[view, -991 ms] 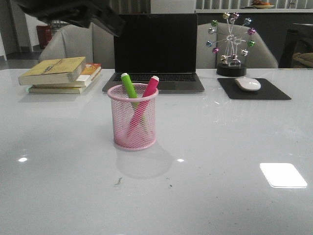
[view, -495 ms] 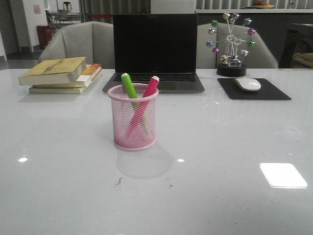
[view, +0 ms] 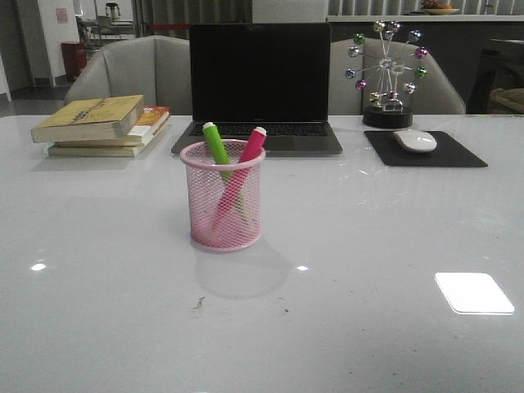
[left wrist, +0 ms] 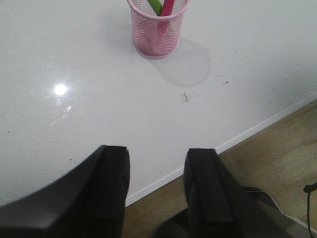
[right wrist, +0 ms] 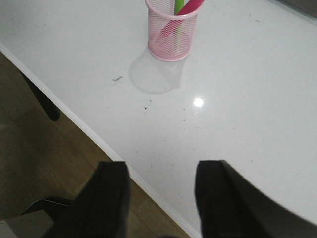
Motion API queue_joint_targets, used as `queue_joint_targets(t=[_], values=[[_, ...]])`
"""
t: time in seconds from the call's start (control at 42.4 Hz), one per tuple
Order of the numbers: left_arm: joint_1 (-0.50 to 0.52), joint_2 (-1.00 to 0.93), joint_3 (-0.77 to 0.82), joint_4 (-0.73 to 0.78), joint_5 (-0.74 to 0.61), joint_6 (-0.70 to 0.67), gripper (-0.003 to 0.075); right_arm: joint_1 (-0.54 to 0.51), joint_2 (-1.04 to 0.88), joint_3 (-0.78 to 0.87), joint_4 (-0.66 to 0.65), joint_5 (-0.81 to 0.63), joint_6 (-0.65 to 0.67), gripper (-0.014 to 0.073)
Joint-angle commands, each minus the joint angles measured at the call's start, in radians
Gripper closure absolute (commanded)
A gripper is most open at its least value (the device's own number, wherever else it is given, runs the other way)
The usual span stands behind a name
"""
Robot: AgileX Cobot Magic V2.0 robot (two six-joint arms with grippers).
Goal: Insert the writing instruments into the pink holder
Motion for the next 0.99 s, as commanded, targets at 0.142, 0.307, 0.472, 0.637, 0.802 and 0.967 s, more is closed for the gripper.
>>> queue_joint_targets(t=[0.142, 0.307, 0.472, 0.637, 0.802, 0.967], values=[[-0.007, -0.006, -0.027, 0.013, -0.084, 0.047, 0.0606, 0.0, 0.005, -0.029, -0.015, -0.078, -0.01, 0.0543], [-0.007, -0.006, -0.027, 0.013, -0.098, 0.072, 0.0627, 0.0, 0.005, -0.029, -0.015, -0.078, -0.01, 0.0537], [-0.007, -0.006, -0.027, 0.013, -0.1, 0.072, 0.0627, 0.0, 0.005, -0.029, -0.015, -0.078, -0.01, 0.0537], [-0.007, -0.006, -0.027, 0.013, -0.103, 0.072, 0.0627, 0.0, 0.005, -0.029, -0.015, -0.078, -0.01, 0.0537], [-0.007, -0.006, -0.027, 0.013, -0.103, 0.072, 0.0627, 0.0, 0.005, -0.029, -0.015, -0.078, -0.01, 0.0537], [0.034, -0.063, -0.003, 0.016, -0.136, 0.082, 0.0627, 0.0, 0.005, -0.029, -0.015, -0.078, -0.01, 0.0537]])
